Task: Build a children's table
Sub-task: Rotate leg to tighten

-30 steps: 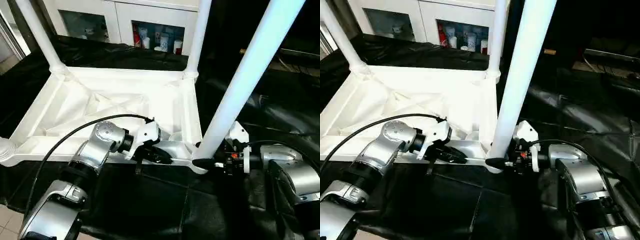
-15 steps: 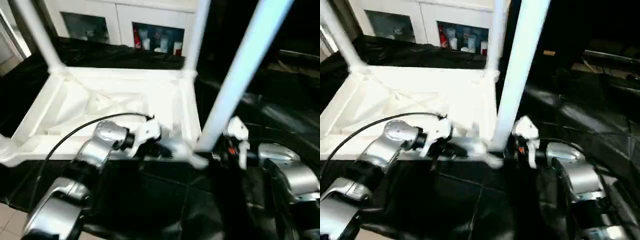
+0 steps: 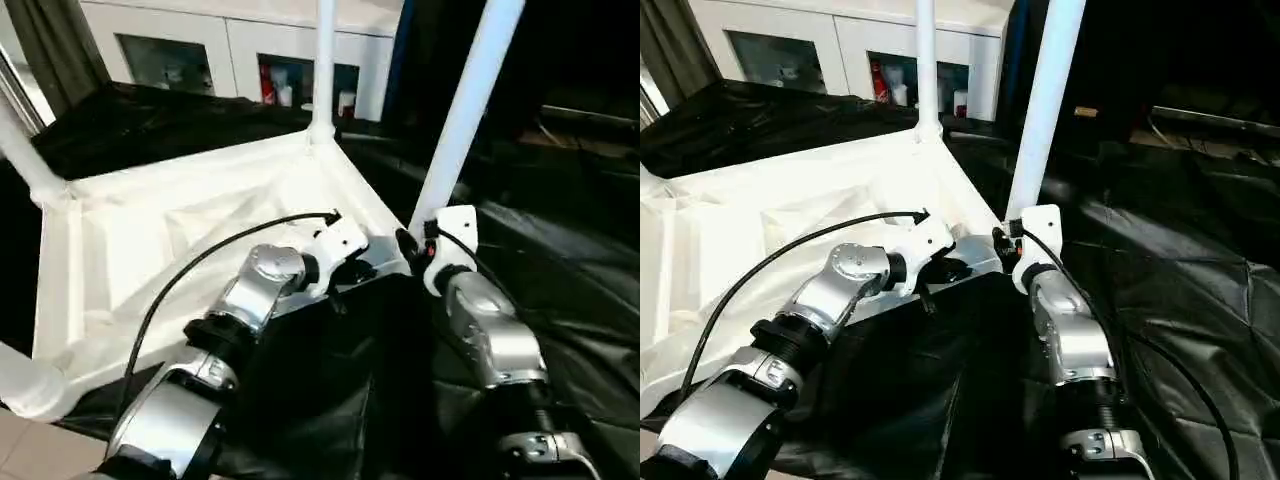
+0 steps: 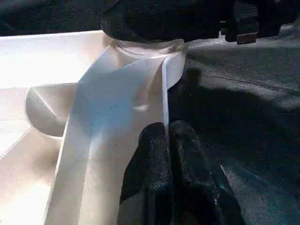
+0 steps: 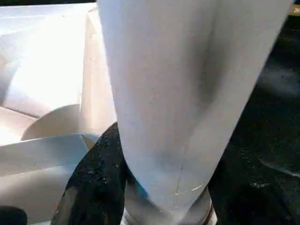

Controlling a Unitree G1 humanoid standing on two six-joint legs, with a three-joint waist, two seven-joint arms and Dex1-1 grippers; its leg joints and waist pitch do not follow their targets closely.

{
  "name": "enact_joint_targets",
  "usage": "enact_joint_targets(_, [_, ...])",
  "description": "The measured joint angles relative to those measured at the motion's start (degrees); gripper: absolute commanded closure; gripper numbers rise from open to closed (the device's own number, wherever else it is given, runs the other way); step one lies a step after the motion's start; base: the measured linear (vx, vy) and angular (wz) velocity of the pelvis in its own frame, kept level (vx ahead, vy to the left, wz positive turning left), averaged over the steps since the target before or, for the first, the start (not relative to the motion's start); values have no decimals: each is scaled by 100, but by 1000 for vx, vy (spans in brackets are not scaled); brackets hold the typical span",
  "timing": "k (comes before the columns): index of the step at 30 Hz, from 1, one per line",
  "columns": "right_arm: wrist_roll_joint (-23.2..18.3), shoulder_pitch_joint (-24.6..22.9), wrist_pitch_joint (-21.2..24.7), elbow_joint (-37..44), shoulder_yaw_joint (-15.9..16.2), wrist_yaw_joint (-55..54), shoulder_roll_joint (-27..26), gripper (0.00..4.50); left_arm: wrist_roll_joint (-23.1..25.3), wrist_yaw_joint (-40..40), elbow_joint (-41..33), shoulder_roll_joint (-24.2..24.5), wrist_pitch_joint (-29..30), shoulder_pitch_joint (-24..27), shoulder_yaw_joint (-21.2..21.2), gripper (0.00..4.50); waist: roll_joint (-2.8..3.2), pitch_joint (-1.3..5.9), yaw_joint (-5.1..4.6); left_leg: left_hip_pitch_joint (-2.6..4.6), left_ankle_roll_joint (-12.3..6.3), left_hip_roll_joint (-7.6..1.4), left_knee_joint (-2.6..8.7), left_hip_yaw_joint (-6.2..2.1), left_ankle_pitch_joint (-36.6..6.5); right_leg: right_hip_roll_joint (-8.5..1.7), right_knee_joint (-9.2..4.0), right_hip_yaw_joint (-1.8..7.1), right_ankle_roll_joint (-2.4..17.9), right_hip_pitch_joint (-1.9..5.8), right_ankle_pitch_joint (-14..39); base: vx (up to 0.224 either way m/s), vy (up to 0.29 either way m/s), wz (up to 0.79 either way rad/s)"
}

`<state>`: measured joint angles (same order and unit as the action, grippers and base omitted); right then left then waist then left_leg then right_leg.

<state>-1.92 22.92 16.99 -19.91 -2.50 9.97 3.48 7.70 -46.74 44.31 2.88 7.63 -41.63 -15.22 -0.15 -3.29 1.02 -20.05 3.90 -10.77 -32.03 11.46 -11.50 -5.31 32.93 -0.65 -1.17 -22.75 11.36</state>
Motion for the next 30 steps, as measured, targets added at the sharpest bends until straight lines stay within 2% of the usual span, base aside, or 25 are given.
enact_joint_targets(1, [13, 2, -73, -38, 0, 30, 7, 222, 0, 0, 9, -2, -19, 0, 4, 450, 4, 3, 1, 0, 0, 0, 6, 0, 0, 0, 0, -1, 0, 0, 0, 0, 0, 0])
enact_joint_targets(2, [18, -1, -136, -65, 0, 56, 14, 222, 0, -9, 26, -1, -49, 0, 8, 450, 7, 5, 2, 0, 0, 0, 9, 0, 0, 0, 0, -2, -1, 0, 0, 0, 0, 0])
enact_joint_targets(4, [17, -6, -248, -91, 0, 149, 39, 185, 0, -42, 56, 13, -123, 0, 19, 450, 15, 9, 3, -1, 0, 0, 16, 0, 0, 0, 1, -2, -2, -3, -1, 0, 0, 0])
enact_joint_targets(6, [-10, -6, -285, -101, 1, 339, 108, 179, 0, -72, 59, 33, -160, 0, 17, 450, 17, 8, 2, -3, 0, -1, 21, 0, 0, 1, 2, -4, -5, -6, -3, 0, 0, 0])
enact_joint_targets(7, [-93, -6, -285, -98, 56, 753, 326, 179, -8, -143, 50, 67, -188, -3, 16, 450, 17, 6, 4, -5, 0, -2, 21, 0, 0, 1, 3, -5, -7, -9, -4, 0, 0, 0])
enact_joint_targets(8, [-170, -11, -280, -96, 104, 1120, 522, 156, -25, -203, 40, 96, -200, -4, 19, 450, 19, 4, 9, -9, 0, -2, 23, 0, 0, 1, 3, -6, -8, -11, -5, 0, 0, 0])
enact_joint_targets(11, [-273, -85, -328, -7, 211, 1919, 985, 156, -68, -382, 37, 151, -274, -6, 18, 450, 24, 3, 44, -11, 1, -11, 30, 0, 0, 5, 11, -15, 14, -18, -24, 0, 0, 0])
enact_joint_targets(13, [-471, -295, -385, 245, 361, 3058, 1788, 156, -135, -720, 11, 292, -419, 7, -46, 450, 43, -9, 116, -4, 0, -19, 31, 3, 1, 5, 14, -17, 2, -19, -18, 0, 0, 0])
enact_joint_targets(14, [-541, -347, -392, 330, 394, 3459, 2021, 156, -148, -865, -23, 343, -478, 26, -67, 450, 52, -13, 140, -8, -5, -22, 32, 8, 4, 5, 17, -17, -2, -22, -16, 0, 0, 0])
enact_joint_targets(16, [-669, -413, -404, 414, 410, 4048, 2334, 156, -178, -1103, -41, 436, -587, 32, -96, 450, 51, -15, 148, -40, -32, -28, 31, 8, 20, 9, 19, -23, -3, -30, -14, 0, 0, 0])
enact_joint_targets(20, [-789, -482, -460, 485, 423, 4869, 2901, 156, -185, -1441, -83, 536, -744, 51, -146, 450, 54, -15, 180, -49, -46, -25, 4, 8, 12, 2, 17, -22, 0, -43, -13, 0, 0, 0])
enact_joint_targets(23, [-959, -535, -323, 622, 438, 5374, 3247, 156, -213, -1579, -127, 624, -774, 54, -149, 450, 49, -18, 183, -53, -60, -28, -23, 12, 3, 2, 22, -20, 1, -42, -13, 0, 0, 0])
enact_joint_targets(28, [-1005, -784, -238, 753, 710, 5862, 3439, 156, -227, -1581, -111, 658, -838, 54, -149, 450, 33, -35, 153, -52, -60, -32, -36, 14, 3, 2, 29, -19, 7, -42, -18, 0, 0, 0])
enact_joint_targets(30, [-1008, -840, -206, 775, 717, 5937, 3602, 156, -226, -1592, -95, 659, -894, 56, -150, 450, 32, -39, 153, -53, -60, -31, -37, 15, 3, 0, 28, -18, 7, -42, -18, 0, 0, 0])
